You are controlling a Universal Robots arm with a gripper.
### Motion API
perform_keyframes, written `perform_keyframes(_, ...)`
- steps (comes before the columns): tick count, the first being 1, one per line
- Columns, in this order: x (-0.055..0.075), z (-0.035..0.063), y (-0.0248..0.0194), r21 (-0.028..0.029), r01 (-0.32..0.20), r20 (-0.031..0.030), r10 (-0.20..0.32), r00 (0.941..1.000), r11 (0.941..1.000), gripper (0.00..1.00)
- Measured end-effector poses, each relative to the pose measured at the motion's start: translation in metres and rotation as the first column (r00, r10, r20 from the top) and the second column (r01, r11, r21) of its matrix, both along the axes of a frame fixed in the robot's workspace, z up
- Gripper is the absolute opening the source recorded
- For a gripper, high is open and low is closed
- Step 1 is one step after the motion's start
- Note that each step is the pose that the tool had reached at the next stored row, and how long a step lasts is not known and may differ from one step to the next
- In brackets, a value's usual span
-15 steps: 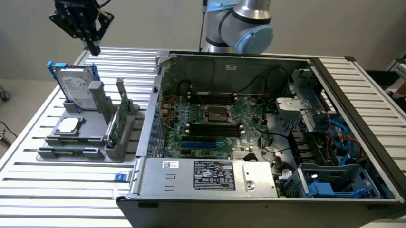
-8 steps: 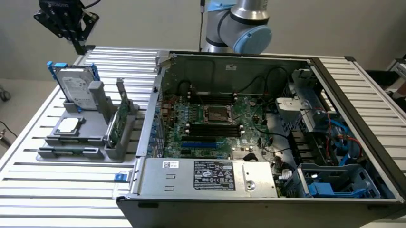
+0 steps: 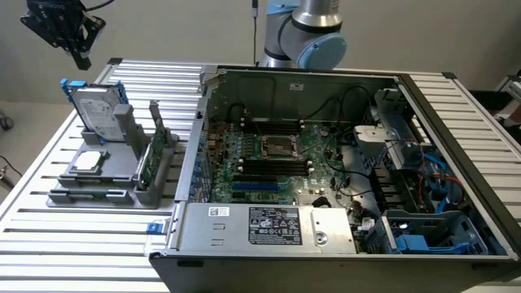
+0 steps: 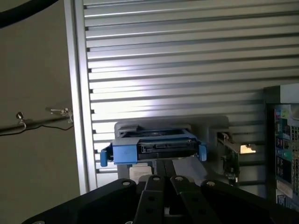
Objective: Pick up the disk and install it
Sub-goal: 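Reach for the disk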
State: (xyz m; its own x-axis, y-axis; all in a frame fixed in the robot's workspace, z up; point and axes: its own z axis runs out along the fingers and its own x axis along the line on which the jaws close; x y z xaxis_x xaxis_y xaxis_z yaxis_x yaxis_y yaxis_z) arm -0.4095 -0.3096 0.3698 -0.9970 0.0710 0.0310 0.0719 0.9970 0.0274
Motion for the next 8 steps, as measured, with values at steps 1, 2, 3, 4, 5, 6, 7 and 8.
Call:
perform_keyframes(1,-0.004,-0.0004,0.0007,-0.0003,0.0,-0.0032,0.0,1.0,1.0,0.11)
perform_keyframes(2,-0.009,-0.0009,0.0012,-0.0007,0.0,-0.0055,0.0,1.0,1.0,0.11)
perform_keyframes(3,-0.013,-0.0016,0.0017,-0.001,0.0,-0.0067,0.0,1.0,1.0,0.11)
perform_keyframes(4,-0.018,-0.0019,0.0018,-0.0009,0.0,-0.0069,0.0,1.0,1.0,0.11)
perform_keyframes(5,-0.021,-0.0018,0.0018,-0.001,0.0,-0.0074,0.0,1.0,1.0,0.11)
perform_keyframes(6,-0.021,-0.0019,0.0018,-0.0009,0.0,-0.007,0.0,1.0,1.0,0.11)
perform_keyframes(7,-0.021,-0.0019,0.0018,-0.0009,0.0,-0.007,0.0,1.0,1.0,0.11)
perform_keyframes(8,-0.021,-0.0018,0.0018,-0.0009,0.0,-0.007,0.0,1.0,1.0,0.11)
